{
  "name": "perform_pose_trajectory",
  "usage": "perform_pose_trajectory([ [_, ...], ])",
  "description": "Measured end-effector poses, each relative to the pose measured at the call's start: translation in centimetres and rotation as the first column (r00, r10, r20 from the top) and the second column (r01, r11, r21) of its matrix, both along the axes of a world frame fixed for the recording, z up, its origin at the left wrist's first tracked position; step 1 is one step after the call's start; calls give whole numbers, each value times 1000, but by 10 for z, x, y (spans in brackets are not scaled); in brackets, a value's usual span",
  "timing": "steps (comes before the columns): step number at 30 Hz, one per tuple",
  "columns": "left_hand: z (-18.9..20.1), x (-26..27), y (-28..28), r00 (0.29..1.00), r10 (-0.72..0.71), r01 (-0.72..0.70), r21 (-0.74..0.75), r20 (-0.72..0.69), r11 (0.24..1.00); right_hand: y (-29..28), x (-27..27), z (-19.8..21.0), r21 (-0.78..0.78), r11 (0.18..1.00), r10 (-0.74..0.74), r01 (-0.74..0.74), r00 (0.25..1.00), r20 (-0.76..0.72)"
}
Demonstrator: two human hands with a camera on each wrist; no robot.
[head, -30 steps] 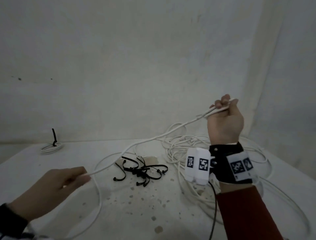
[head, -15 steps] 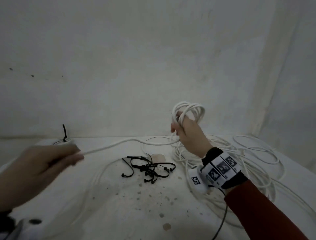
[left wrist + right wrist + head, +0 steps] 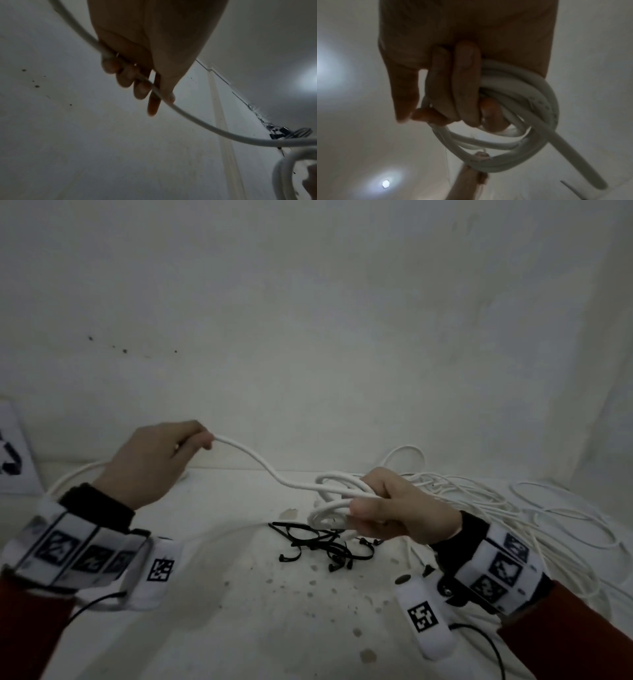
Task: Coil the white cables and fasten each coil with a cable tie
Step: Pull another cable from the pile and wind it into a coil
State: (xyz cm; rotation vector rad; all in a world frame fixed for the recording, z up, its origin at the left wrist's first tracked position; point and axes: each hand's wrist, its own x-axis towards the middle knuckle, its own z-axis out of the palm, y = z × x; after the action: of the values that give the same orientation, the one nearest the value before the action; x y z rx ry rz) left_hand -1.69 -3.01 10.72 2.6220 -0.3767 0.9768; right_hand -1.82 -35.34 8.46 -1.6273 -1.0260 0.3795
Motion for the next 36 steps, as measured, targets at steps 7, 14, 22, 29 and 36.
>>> perform_pose_trajectory([
  [7, -24, -25, -18, 966, -192, 148, -236, -171, 960, 40, -4, 11, 120, 990, 107, -79, 963, -246],
  [14, -30, -54, -65, 855, -517, 472, -358, -36, 806, 75, -5, 14, 161, 986, 99, -51, 945, -312],
  [22, -24, -45, -73, 898, -439, 373, -568, 22, 734, 78, -5, 11, 301, 928, -184, 218, 973, -136],
  [29, -24, -43, -81, 830, -557, 405, -701, 13, 587, 81, -4, -4, 375, 850, -405, 370, 914, 16],
  [36, -23, -37, -87, 872, -487, 397, -634, 36, 664, 82, -4, 0, 390, 873, -244, 294, 954, -173],
])
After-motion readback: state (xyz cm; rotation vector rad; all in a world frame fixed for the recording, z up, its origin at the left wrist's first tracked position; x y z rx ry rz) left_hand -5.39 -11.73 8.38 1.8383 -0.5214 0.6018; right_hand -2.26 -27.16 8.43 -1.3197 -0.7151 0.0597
